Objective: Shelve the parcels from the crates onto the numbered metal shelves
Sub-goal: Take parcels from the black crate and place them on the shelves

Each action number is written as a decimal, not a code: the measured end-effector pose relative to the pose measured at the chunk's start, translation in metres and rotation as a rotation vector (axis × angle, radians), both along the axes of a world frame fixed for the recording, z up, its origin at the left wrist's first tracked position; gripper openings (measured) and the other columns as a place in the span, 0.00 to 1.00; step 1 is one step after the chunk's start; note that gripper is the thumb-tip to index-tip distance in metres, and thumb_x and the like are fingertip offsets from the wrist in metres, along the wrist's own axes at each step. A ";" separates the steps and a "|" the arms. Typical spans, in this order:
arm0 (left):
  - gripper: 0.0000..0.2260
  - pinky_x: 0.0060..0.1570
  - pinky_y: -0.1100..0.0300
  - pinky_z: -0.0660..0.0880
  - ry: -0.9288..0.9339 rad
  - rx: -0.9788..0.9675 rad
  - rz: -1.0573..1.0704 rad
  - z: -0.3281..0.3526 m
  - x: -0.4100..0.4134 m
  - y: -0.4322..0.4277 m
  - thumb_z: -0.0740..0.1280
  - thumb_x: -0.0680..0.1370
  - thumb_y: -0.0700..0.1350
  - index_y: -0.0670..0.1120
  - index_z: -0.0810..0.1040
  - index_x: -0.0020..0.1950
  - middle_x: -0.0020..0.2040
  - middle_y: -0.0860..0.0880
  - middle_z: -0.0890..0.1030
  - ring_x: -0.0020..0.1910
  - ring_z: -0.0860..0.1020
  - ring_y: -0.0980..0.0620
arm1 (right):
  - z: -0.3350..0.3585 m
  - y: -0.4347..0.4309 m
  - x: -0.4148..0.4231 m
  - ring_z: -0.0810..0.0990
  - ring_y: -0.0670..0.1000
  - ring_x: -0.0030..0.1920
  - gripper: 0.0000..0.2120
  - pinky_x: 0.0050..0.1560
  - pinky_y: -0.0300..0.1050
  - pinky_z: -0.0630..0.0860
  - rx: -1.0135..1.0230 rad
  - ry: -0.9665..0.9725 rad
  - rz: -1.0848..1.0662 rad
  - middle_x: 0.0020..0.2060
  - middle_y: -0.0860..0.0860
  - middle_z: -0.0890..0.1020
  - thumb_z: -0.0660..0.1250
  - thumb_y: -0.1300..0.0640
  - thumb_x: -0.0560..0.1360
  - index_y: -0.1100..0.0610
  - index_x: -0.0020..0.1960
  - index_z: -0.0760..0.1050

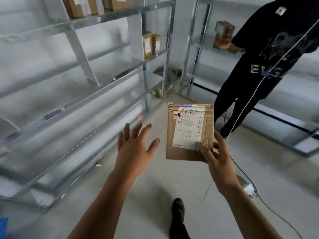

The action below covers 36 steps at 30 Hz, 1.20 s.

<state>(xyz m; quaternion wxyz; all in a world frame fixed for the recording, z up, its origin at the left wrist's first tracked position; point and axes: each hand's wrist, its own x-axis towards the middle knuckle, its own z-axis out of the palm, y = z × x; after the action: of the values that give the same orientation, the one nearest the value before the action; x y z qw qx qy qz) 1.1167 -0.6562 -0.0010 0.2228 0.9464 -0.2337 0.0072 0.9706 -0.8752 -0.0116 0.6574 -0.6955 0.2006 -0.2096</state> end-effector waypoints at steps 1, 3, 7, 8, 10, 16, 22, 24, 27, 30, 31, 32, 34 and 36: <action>0.32 0.80 0.45 0.44 0.001 0.015 -0.010 -0.002 0.018 -0.017 0.50 0.79 0.70 0.59 0.60 0.81 0.83 0.51 0.60 0.84 0.46 0.44 | -0.005 -0.016 0.016 0.81 0.43 0.61 0.34 0.52 0.41 0.84 0.007 -0.003 -0.010 0.58 0.33 0.80 0.71 0.37 0.75 0.37 0.78 0.64; 0.31 0.80 0.44 0.43 0.009 0.046 -0.029 -0.003 0.054 -0.054 0.52 0.80 0.69 0.59 0.59 0.82 0.83 0.52 0.58 0.84 0.45 0.44 | -0.012 -0.049 0.052 0.81 0.44 0.62 0.31 0.53 0.42 0.84 0.018 -0.020 -0.006 0.59 0.33 0.80 0.70 0.42 0.77 0.38 0.78 0.64; 0.31 0.80 0.43 0.39 0.018 0.101 -0.042 0.009 0.122 -0.124 0.51 0.80 0.68 0.60 0.58 0.82 0.84 0.54 0.56 0.83 0.43 0.45 | -0.002 -0.115 0.124 0.82 0.43 0.62 0.34 0.53 0.44 0.84 0.011 -0.034 -0.021 0.61 0.35 0.80 0.71 0.33 0.72 0.33 0.76 0.66; 0.31 0.80 0.43 0.38 0.020 0.103 -0.043 0.013 0.139 -0.140 0.51 0.80 0.68 0.59 0.58 0.82 0.84 0.54 0.56 0.83 0.42 0.45 | 0.003 -0.131 0.143 0.82 0.42 0.62 0.34 0.52 0.43 0.84 0.007 -0.037 -0.020 0.61 0.35 0.79 0.72 0.32 0.70 0.31 0.75 0.66; 0.30 0.80 0.43 0.39 0.010 0.088 -0.044 0.021 0.172 -0.168 0.52 0.81 0.68 0.58 0.60 0.81 0.84 0.53 0.57 0.84 0.43 0.45 | 0.010 -0.163 0.180 0.82 0.42 0.62 0.33 0.51 0.39 0.83 -0.005 -0.044 -0.001 0.63 0.38 0.80 0.73 0.33 0.71 0.30 0.73 0.67; 0.30 0.80 0.42 0.45 -0.035 0.044 -0.022 0.036 0.268 -0.224 0.53 0.81 0.67 0.57 0.65 0.80 0.83 0.52 0.61 0.84 0.48 0.44 | 0.026 -0.232 0.291 0.83 0.46 0.62 0.34 0.53 0.41 0.83 -0.005 -0.059 0.007 0.64 0.41 0.81 0.75 0.29 0.68 0.28 0.71 0.69; 0.28 0.80 0.41 0.45 -0.057 0.024 -0.017 0.026 0.396 -0.271 0.56 0.81 0.65 0.57 0.65 0.80 0.83 0.52 0.61 0.84 0.48 0.43 | 0.018 -0.274 0.415 0.83 0.44 0.62 0.36 0.53 0.42 0.83 -0.028 -0.053 0.020 0.61 0.36 0.81 0.74 0.27 0.67 0.28 0.72 0.67; 0.27 0.80 0.41 0.45 -0.059 0.009 -0.032 0.024 0.439 -0.287 0.57 0.82 0.65 0.57 0.65 0.80 0.83 0.51 0.61 0.83 0.49 0.43 | 0.019 -0.286 0.456 0.83 0.43 0.61 0.36 0.52 0.39 0.83 -0.037 -0.055 0.016 0.60 0.35 0.81 0.74 0.26 0.67 0.28 0.72 0.67; 0.27 0.80 0.40 0.46 -0.050 0.014 -0.074 0.033 0.497 -0.309 0.57 0.82 0.64 0.56 0.64 0.80 0.83 0.50 0.60 0.83 0.49 0.41 | 0.029 -0.303 0.513 0.82 0.43 0.62 0.37 0.53 0.41 0.83 -0.032 -0.040 -0.001 0.63 0.39 0.81 0.75 0.29 0.67 0.31 0.74 0.67; 0.28 0.80 0.40 0.45 -0.061 0.020 -0.096 0.045 0.555 -0.333 0.57 0.82 0.64 0.56 0.64 0.80 0.83 0.50 0.60 0.83 0.49 0.41 | 0.040 -0.328 0.565 0.82 0.42 0.61 0.35 0.53 0.37 0.82 -0.053 -0.047 -0.013 0.61 0.37 0.81 0.73 0.34 0.72 0.35 0.76 0.66; 0.27 0.80 0.39 0.46 -0.069 0.025 -0.102 0.049 0.574 -0.343 0.58 0.82 0.64 0.56 0.64 0.80 0.83 0.50 0.61 0.83 0.49 0.40 | 0.043 -0.338 0.581 0.82 0.41 0.61 0.34 0.53 0.36 0.81 -0.061 -0.046 -0.006 0.61 0.35 0.80 0.73 0.36 0.74 0.35 0.77 0.65; 0.27 0.80 0.38 0.46 -0.073 0.031 -0.107 0.053 0.592 -0.353 0.58 0.82 0.64 0.56 0.65 0.80 0.83 0.50 0.61 0.83 0.50 0.40 | 0.045 -0.348 0.596 0.81 0.41 0.62 0.33 0.54 0.37 0.82 -0.060 -0.046 -0.002 0.61 0.36 0.80 0.72 0.38 0.76 0.36 0.77 0.64; 0.27 0.80 0.37 0.49 -0.076 0.032 -0.112 0.059 0.623 -0.375 0.58 0.82 0.63 0.55 0.66 0.79 0.82 0.50 0.63 0.83 0.51 0.40 | 0.049 -0.370 0.624 0.81 0.43 0.63 0.32 0.57 0.42 0.83 -0.051 -0.049 -0.009 0.64 0.40 0.79 0.71 0.39 0.76 0.35 0.77 0.64; 0.26 0.80 0.37 0.49 -0.071 0.008 -0.110 0.060 0.649 -0.398 0.60 0.82 0.62 0.55 0.68 0.78 0.81 0.50 0.64 0.83 0.52 0.40 | 0.049 -0.394 0.651 0.81 0.43 0.62 0.32 0.57 0.43 0.83 -0.039 -0.054 -0.024 0.65 0.42 0.78 0.71 0.39 0.75 0.34 0.76 0.64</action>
<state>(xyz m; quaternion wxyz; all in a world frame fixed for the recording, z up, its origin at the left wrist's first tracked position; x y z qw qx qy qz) 1.7658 -1.0542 0.0593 0.2105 0.9322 -0.2930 0.0277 1.6214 -1.2692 0.0376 0.6464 -0.6997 0.1871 -0.2398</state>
